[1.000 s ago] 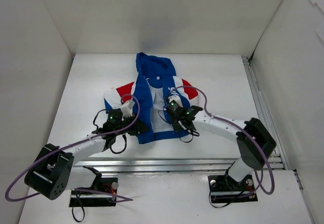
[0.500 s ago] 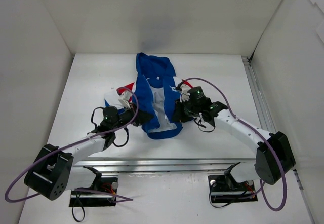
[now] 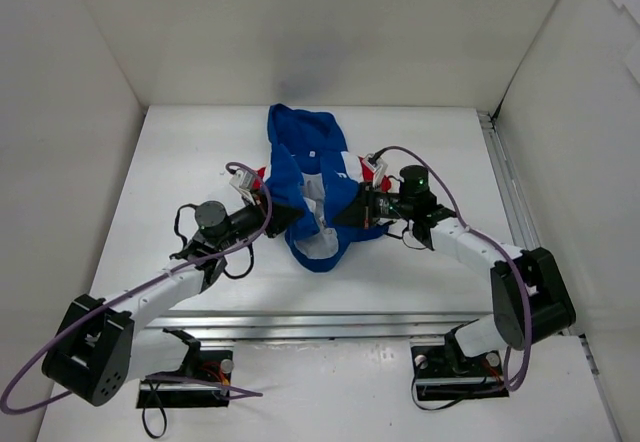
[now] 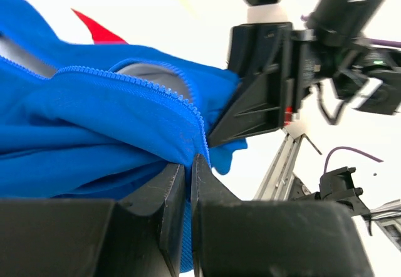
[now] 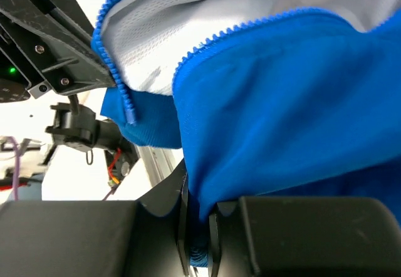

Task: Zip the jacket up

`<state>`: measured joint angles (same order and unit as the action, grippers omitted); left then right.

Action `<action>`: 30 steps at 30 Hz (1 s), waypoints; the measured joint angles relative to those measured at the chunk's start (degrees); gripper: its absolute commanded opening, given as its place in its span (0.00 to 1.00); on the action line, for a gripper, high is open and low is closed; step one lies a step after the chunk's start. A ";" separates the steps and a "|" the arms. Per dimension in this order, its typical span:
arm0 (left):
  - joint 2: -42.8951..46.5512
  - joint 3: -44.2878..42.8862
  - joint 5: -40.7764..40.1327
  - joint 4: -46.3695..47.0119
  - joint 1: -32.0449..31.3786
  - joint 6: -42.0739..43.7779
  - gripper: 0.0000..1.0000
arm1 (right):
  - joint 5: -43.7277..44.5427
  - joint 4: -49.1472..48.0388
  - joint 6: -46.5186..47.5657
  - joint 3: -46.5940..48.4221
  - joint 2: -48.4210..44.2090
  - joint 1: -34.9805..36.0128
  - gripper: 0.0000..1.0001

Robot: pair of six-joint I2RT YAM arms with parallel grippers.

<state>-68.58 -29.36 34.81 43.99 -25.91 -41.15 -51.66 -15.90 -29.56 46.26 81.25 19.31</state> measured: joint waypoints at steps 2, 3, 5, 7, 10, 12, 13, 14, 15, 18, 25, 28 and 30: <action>0.92 -0.37 0.17 -0.52 0.00 1.14 0.00 | -2.08 -3.82 -1.09 0.00 1.99 -0.17 0.00; 1.22 -0.52 0.31 -0.81 0.00 1.73 0.00 | -3.06 -5.25 -1.53 0.02 2.78 -0.17 0.00; 1.51 -0.90 0.59 -1.57 0.00 2.67 0.00 | -4.76 -6.97 -2.16 0.07 3.93 -0.20 0.00; 1.51 -1.07 0.85 -2.27 0.22 3.45 0.00 | -5.77 -7.78 -2.64 0.24 4.31 -0.20 0.00; 1.51 -1.20 1.25 -3.43 0.37 3.87 0.00 | -5.38 -2.89 -0.02 3.23 4.31 -0.28 0.00; 1.51 -1.20 1.29 -4.28 0.42 4.26 0.00 | -4.61 0.96 2.84 5.31 4.22 -0.28 0.03; 1.53 -1.20 1.20 -4.90 0.42 4.55 0.00 | -4.24 2.51 3.93 5.73 3.96 -0.35 0.04; 1.60 -1.20 1.18 -5.35 0.44 4.70 0.00 | -3.96 3.87 4.66 5.77 3.58 -0.48 0.05; 1.75 -1.20 1.14 -5.88 0.44 4.85 0.00 | -3.67 5.35 5.27 5.77 3.21 -0.59 0.07; 3.13 -1.20 0.68 -7.67 0.44 5.27 0.01 | -2.14 9.09 6.54 5.77 1.81 -0.72 0.09; 5.57 -1.20 -0.15 -8.63 0.48 6.05 0.03 | -0.35 12.41 7.28 5.88 -0.79 -0.92 0.15; 5.57 -1.20 -0.15 -8.96 0.48 6.05 0.04 | 0.35 13.57 7.23 5.88 -1.07 -1.01 0.15; 5.57 -1.20 -0.13 -9.16 0.48 6.05 0.04 | 0.96 14.49 7.23 5.88 -1.51 -1.01 0.13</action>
<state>-63.00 -30.57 34.68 34.83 -25.43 -35.09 -50.70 -1.41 -22.33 52.14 79.75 18.31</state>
